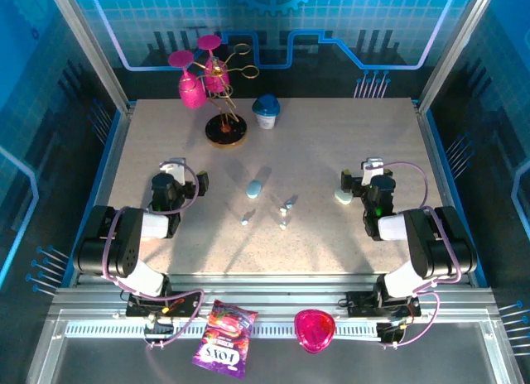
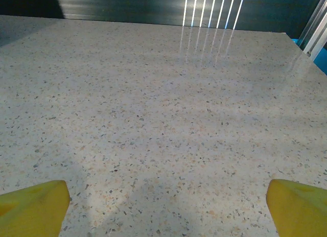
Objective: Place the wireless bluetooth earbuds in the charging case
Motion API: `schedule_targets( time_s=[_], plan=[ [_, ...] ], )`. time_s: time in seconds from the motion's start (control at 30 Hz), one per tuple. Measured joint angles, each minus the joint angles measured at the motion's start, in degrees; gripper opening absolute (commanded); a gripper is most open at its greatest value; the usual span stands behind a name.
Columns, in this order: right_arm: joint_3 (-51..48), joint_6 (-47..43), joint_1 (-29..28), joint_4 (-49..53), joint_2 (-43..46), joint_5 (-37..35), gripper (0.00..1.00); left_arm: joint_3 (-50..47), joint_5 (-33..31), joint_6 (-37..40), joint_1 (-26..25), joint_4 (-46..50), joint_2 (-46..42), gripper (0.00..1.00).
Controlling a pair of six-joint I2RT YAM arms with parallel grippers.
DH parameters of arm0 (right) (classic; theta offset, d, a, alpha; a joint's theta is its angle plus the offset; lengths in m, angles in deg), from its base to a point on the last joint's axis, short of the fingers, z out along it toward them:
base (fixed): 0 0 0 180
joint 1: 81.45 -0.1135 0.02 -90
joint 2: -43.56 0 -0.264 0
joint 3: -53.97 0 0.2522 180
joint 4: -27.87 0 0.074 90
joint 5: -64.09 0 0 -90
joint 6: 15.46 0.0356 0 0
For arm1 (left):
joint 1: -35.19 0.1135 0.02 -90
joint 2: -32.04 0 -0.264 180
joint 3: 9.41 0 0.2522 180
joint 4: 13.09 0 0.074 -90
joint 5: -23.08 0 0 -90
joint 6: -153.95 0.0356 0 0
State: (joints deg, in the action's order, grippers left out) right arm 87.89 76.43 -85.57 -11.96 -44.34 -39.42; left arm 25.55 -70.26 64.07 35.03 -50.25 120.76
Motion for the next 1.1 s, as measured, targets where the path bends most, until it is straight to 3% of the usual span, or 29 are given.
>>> schedule_targets(
  time_s=[1.1],
  plan=[
    [0.1, -0.5, -0.3, 0.8, 0.6, 0.7, 1.00, -0.3, -0.2, 0.0, -0.2, 0.5, -2.2, 0.99]
  ],
)
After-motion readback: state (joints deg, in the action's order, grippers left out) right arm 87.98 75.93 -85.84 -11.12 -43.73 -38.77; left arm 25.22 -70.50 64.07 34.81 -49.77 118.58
